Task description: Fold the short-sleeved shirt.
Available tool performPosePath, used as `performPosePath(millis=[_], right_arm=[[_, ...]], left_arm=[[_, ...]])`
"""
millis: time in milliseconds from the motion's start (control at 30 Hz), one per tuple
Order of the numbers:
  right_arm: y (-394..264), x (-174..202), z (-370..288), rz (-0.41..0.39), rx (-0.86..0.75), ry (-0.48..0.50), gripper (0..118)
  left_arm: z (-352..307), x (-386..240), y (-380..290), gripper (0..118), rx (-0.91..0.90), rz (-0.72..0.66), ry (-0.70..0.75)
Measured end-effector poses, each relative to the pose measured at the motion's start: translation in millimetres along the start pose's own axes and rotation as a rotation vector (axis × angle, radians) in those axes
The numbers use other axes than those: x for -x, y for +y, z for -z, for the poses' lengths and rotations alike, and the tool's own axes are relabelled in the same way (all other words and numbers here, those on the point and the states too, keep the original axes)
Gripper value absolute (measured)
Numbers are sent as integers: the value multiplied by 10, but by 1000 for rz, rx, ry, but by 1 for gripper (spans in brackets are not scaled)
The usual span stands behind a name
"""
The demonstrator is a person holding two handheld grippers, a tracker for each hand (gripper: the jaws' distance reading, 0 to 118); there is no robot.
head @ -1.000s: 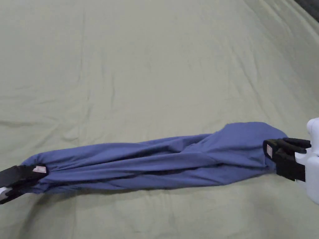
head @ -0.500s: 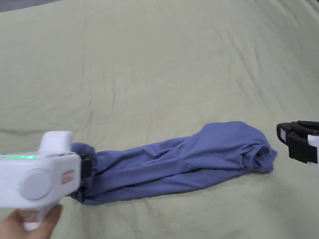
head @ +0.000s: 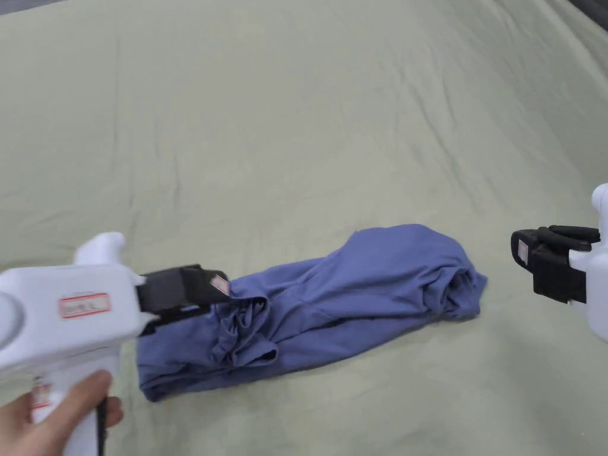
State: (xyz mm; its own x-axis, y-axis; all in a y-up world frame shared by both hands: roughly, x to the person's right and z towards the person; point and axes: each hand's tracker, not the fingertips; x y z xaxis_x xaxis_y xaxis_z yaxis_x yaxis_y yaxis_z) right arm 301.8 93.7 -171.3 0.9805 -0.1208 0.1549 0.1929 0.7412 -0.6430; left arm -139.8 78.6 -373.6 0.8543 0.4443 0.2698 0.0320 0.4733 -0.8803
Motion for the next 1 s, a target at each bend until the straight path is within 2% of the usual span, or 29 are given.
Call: performPosePath(millis=[33, 100, 133, 167, 200, 267, 367, 500, 600, 667, 767, 833, 933, 1000], right_arm=[[5, 15, 5, -1, -1, 2, 2], [16, 54, 9, -7, -2, 10, 2], [19, 75, 8, -13, -3, 15, 2], [23, 93, 10, -20, -2, 18, 2], [28, 112, 15, -30, 0, 18, 2], [34, 137, 23, -52, 5, 13, 2], [36, 127, 36, -64, 14, -3, 2], [19, 86, 45, -57, 25, -22, 2], [2, 49, 36, -50, 32, -31, 2], [-2, 42, 31, -44, 34, -29, 2], [7, 45, -7, -40, 32, -28, 2], [9, 39, -40, -38, 25, -23, 2], [26, 64, -70, -33, 23, -15, 2], [28, 109, -76, -36, 22, -16, 2]], left_arm=[[-190, -86, -24, 92, -50, 21, 60], [-304, 10, -47, 93, -104, 44, 214], [-281, 54, -85, 83, -79, 52, 269], [-206, 27, -141, 35, -64, 97, 285], [-91, 14, -201, 0, -46, 150, 291], [187, -82, -366, 0, -31, 146, 288], [687, -345, -532, 0, 80, 140, 176], [1264, -706, -625, 0, 142, 209, 169], [1363, -971, -569, 0, 143, 158, 25], [1410, -1164, -569, 0, 148, 183, -43], [1293, -1296, -498, 0, 141, 218, -100], [1109, -1221, -417, 0, 132, 192, -159], [686, -827, -284, 0, 69, 119, -221], [382, -360, -204, 2, 36, 24, -247]])
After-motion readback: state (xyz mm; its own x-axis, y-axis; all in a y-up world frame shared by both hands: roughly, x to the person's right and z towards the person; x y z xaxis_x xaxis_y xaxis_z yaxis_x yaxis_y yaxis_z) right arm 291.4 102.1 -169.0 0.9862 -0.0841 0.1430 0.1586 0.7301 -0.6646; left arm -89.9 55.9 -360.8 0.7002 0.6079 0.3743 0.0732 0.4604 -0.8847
